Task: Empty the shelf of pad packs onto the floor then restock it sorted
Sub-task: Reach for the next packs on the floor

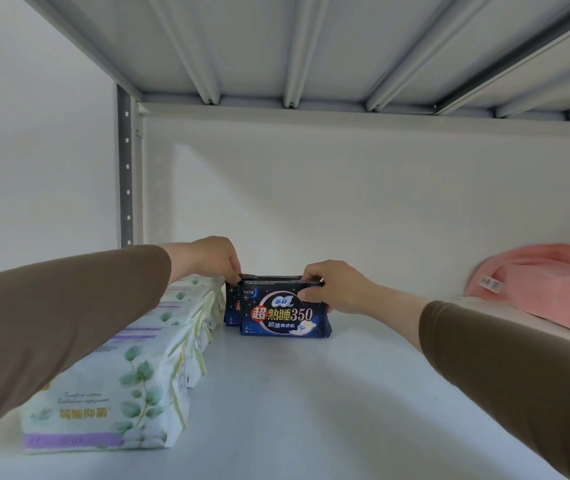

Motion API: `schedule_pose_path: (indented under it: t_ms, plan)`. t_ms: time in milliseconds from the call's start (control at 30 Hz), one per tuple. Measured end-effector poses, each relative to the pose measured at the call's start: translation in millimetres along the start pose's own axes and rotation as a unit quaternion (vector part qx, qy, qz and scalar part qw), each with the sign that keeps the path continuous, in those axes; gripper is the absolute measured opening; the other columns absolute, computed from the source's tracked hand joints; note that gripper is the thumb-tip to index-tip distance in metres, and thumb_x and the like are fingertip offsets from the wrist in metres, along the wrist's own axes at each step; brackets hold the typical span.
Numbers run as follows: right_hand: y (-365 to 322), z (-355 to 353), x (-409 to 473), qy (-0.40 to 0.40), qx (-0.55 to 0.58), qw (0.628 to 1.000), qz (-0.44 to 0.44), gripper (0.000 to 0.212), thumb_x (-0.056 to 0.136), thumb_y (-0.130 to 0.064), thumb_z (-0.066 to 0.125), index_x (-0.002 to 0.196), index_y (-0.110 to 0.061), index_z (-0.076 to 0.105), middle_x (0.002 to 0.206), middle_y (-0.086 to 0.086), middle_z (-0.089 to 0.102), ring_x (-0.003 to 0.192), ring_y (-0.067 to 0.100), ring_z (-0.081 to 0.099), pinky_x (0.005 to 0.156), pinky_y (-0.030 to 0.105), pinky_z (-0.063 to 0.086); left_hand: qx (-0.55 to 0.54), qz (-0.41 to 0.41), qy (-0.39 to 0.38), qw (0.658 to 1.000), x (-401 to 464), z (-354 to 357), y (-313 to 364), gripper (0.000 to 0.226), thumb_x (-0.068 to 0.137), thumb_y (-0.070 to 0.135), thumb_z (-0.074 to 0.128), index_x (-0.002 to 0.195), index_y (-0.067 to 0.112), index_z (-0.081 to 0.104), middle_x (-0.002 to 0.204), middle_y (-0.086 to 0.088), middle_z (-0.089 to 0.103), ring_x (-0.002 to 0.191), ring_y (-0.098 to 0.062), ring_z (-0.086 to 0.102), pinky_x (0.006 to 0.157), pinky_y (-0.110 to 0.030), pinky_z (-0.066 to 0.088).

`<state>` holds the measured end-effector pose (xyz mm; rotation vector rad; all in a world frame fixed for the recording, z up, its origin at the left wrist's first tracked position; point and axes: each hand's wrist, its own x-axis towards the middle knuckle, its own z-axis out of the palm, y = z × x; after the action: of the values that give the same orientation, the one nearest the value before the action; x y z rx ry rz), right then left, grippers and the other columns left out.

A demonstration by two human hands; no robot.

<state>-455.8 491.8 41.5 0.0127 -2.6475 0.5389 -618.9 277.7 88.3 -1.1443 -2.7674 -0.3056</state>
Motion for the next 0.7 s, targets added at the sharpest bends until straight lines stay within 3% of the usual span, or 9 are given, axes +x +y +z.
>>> schedule_pose_path:
  t_ms: [133,300,400,500,567,633,700]
  plan:
    - [-0.5,7.6,3.0,0.021,-0.005,1.0,-0.007,0.014,0.086,-0.031,0.071,0.083,-0.021,0.062,0.093,0.0,0.056,0.082,0.021,0.061,0.073,0.038,0.054,-0.015,-0.002,-0.041,0.999,-2.3,-6.9,-1.8,0.022,0.088,0.027,0.072,0.108,0.017,0.076,0.102,0.01,0.069,0.101,-0.011,0.059,0.094,-0.026,0.044]
    - [-7.9,20.0,8.8,0.053,0.02,0.998,-0.019,0.015,0.082,-0.031,0.075,0.073,-0.022,0.067,0.08,0.002,0.06,0.067,0.015,0.061,0.058,0.028,0.046,-0.03,0.001,-0.048,0.998,-4.0,-6.6,2.2,0.024,0.093,0.031,0.065,0.107,0.015,0.076,0.107,0.007,0.07,0.104,-0.012,0.06,0.101,-0.03,0.044]
    - [-14.6,25.1,9.5,0.065,0.008,0.998,-0.003,0.02,0.083,-0.035,0.074,0.093,-0.018,0.072,0.1,-0.001,0.052,0.084,0.016,0.061,0.064,0.026,0.045,-0.013,-0.004,-0.055,0.998,-3.5,-6.3,1.1,0.035,0.097,0.043,0.056,0.107,0.016,0.076,0.116,0.003,0.07,0.111,-0.017,0.06,0.103,-0.034,0.043]
    - [-16.5,26.7,7.6,0.074,-0.046,0.996,0.02,0.039,0.08,-0.045,0.076,0.108,-0.023,0.061,0.114,-0.004,0.043,0.1,0.016,0.055,0.077,0.031,0.047,-0.022,-0.014,-0.069,0.997,-5.9,-7.9,4.0,0.057,0.092,0.066,0.046,0.113,0.021,0.072,0.126,0.007,0.061,0.12,-0.017,0.052,0.11,-0.038,0.036]
    - [-14.4,27.7,8.4,0.091,-0.062,0.994,0.024,0.054,0.074,-0.048,0.08,0.114,-0.024,0.053,0.121,-0.005,0.041,0.111,0.016,0.045,0.082,0.034,0.047,-0.049,-0.009,-0.099,0.994,-8.8,-8.8,5.8,0.062,0.079,0.079,0.05,0.11,0.031,0.072,0.126,0.011,0.06,0.121,-0.014,0.05,0.112,-0.038,0.031]
    - [-11.5,28.1,10.3,0.073,0.0,0.996,0.053,0.073,0.071,-0.049,0.083,0.127,-0.022,0.045,0.13,-0.001,0.039,0.118,0.02,0.041,0.089,0.036,0.046,-0.061,0.01,-0.132,0.989,-13.1,-9.9,5.0,0.064,0.07,0.08,0.061,0.113,0.034,0.072,0.122,0.017,0.064,0.118,-0.007,0.053,0.111,-0.034,0.033]
    - [-12.1,28.1,10.7,0.016,0.141,0.984,0.106,0.077,0.077,-0.045,0.081,0.136,-0.019,0.039,0.129,0.002,0.045,0.111,0.021,0.053,0.085,0.033,0.05,-0.05,0.032,-0.153,0.986,-16.0,-9.9,2.8,0.061,0.071,0.069,0.071,0.12,0.032,0.069,0.116,0.019,0.068,0.116,-0.005,0.057,0.109,-0.031,0.037]
